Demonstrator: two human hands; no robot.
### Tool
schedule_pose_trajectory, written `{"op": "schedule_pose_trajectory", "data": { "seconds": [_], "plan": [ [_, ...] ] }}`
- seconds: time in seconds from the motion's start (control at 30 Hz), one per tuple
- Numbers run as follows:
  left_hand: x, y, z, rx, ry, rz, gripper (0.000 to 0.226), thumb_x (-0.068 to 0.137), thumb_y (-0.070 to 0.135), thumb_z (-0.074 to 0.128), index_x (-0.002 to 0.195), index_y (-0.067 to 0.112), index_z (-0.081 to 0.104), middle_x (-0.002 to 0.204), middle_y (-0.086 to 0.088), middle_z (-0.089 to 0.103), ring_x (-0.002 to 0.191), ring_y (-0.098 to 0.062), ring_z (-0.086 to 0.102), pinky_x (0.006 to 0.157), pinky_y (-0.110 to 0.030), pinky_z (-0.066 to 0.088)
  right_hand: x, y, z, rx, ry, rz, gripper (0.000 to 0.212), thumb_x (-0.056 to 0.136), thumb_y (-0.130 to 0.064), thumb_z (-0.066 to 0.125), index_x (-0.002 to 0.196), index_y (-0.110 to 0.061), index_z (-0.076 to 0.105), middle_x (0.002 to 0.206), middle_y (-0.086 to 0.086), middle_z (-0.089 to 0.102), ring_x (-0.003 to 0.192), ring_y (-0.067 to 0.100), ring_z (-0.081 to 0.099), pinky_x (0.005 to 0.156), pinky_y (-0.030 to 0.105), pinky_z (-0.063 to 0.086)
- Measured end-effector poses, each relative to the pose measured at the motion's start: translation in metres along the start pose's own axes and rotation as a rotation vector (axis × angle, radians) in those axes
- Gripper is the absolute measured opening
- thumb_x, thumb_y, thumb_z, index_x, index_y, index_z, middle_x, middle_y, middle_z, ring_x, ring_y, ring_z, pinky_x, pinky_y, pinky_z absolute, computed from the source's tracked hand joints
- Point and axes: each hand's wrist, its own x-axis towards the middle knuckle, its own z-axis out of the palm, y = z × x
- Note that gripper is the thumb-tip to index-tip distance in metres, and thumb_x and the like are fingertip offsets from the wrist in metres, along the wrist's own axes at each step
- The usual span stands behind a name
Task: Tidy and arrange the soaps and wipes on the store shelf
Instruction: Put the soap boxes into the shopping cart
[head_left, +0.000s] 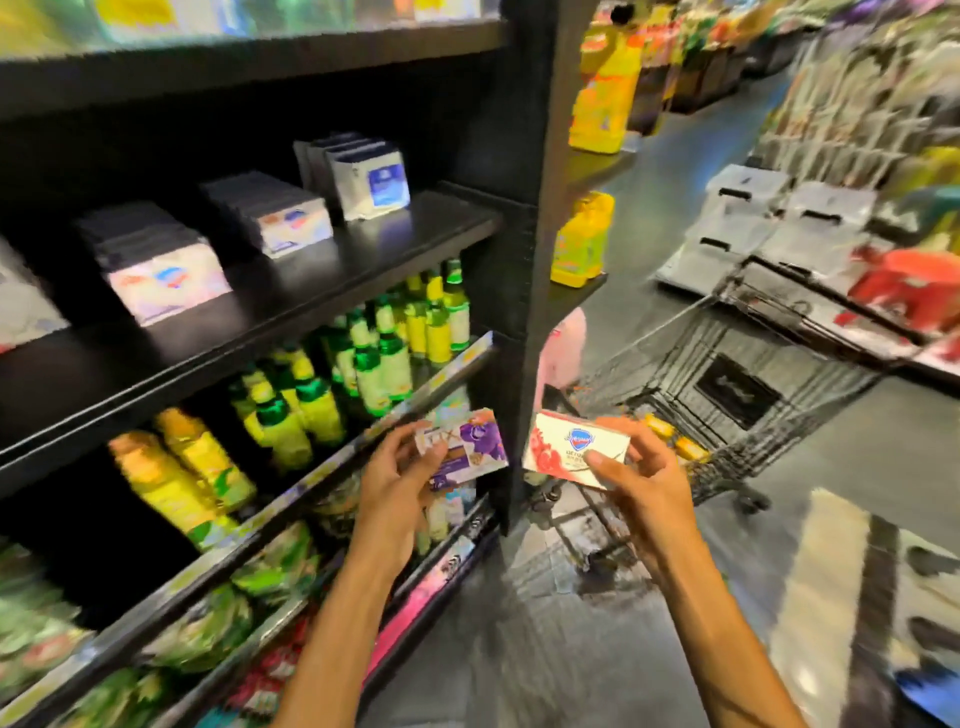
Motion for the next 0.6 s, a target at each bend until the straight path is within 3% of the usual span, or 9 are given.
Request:
{"op": "schedule_pose_trajectory", "data": {
  "seconds": [0.1,0.23,0.37,0.6],
  "plan": [
    [0.013,-0.029,0.038,0.026,-0.029,-0.068,0.028,0.093,0.003,0.069,0.121,0.007,0.064,0.112,-0.01,0.076,0.087,-0.019,0.076,0.061,-0.032,0.062,0.007,0.008,-0.047,-0.004,0.092,0.029,0.045,0.07,-0.013,0.084,0.112,-0.011,0.072,0.117,0.017,0.075,0.1,0.029,0.072,0.081,0.038,0.061],
    [0.037,-0.058,0.082,0.059,-0.095,-0.127,0.022,0.094,0.001,0.068,0.115,0.009,0.066,0.11,-0.012,0.077,0.088,-0.019,0.075,0.065,-0.029,0.062,0.02,0.015,-0.092,0.029,0.213,0.077,0.036,0.077,-0.002,0.076,0.111,-0.01,0.071,0.114,0.022,0.074,0.091,0.028,0.073,0.075,0.031,0.063],
    [0.068,-0.078,0.115,0.053,-0.155,-0.213,0.024,0.094,0.0,0.067,0.117,0.007,0.064,0.107,-0.007,0.078,0.09,-0.022,0.076,0.068,-0.036,0.064,0.042,0.027,-0.122,0.052,0.298,0.134,0.033,0.082,0.005,0.074,0.111,-0.01,0.071,0.107,0.017,0.076,0.089,0.028,0.075,0.069,0.032,0.064],
    [0.166,-0.127,0.18,0.13,-0.25,-0.346,0.022,0.097,0.003,0.068,0.119,0.005,0.065,0.119,-0.019,0.073,0.102,-0.031,0.073,0.074,-0.041,0.064,0.12,0.051,-0.162,0.066,0.453,0.239,0.035,0.091,0.006,0.069,0.125,0.0,0.064,0.116,0.02,0.075,0.098,0.032,0.075,0.072,0.039,0.066]
  ]
}}
